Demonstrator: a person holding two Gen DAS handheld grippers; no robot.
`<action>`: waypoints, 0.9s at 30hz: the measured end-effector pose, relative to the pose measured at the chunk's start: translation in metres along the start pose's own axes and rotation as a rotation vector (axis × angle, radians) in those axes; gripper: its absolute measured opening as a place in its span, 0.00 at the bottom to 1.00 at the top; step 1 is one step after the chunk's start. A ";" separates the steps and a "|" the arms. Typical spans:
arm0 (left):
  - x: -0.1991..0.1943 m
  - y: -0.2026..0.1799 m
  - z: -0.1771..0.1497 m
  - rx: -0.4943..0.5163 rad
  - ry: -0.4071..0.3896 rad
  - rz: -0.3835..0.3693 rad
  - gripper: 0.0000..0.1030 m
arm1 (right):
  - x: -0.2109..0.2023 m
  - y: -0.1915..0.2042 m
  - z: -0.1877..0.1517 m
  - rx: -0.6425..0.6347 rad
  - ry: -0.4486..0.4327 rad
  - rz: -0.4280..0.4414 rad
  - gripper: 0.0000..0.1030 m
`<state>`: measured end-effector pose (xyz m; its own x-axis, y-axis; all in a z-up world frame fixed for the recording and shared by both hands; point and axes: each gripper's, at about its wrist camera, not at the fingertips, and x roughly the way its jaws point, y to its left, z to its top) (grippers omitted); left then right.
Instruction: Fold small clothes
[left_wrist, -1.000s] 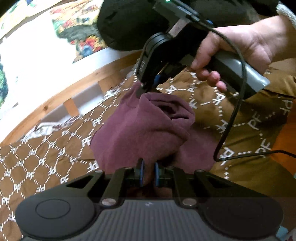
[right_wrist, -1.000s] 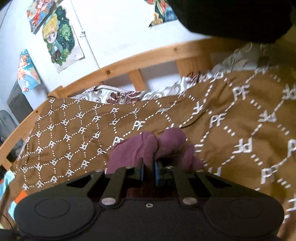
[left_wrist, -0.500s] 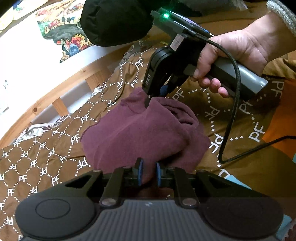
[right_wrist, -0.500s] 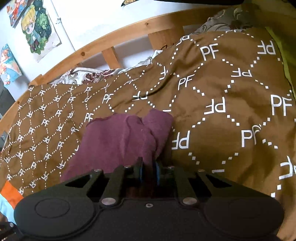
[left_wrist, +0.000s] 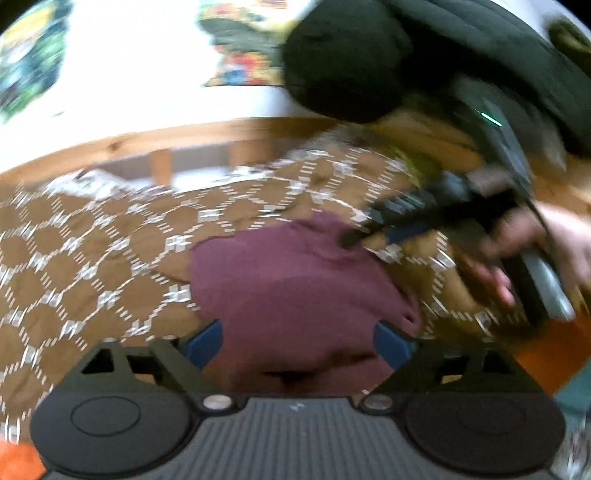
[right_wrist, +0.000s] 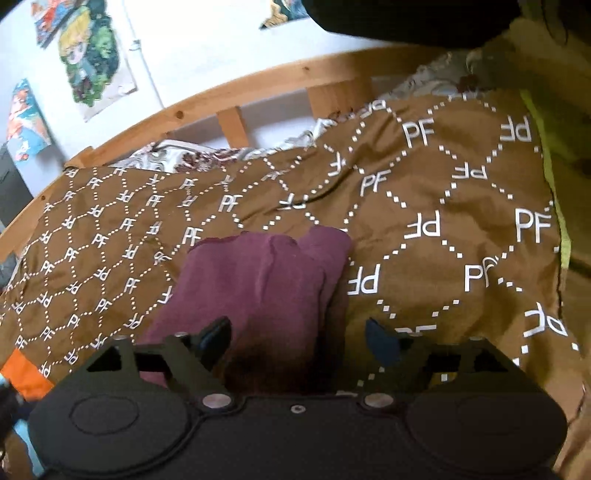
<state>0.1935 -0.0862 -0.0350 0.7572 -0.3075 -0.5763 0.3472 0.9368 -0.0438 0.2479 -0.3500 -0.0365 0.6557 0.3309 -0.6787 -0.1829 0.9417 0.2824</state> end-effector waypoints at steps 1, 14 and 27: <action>0.002 0.008 0.002 -0.041 0.007 0.017 0.94 | -0.002 0.003 -0.002 -0.011 -0.002 0.001 0.82; 0.061 0.071 0.009 -0.324 0.238 0.039 0.94 | -0.008 0.021 -0.057 -0.175 0.021 -0.061 0.85; 0.059 0.059 -0.016 -0.263 0.256 0.041 0.97 | -0.016 0.013 -0.072 -0.158 -0.042 -0.051 0.94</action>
<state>0.2500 -0.0463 -0.0848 0.5931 -0.2487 -0.7658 0.1404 0.9685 -0.2058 0.1818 -0.3383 -0.0706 0.6962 0.2830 -0.6597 -0.2597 0.9561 0.1361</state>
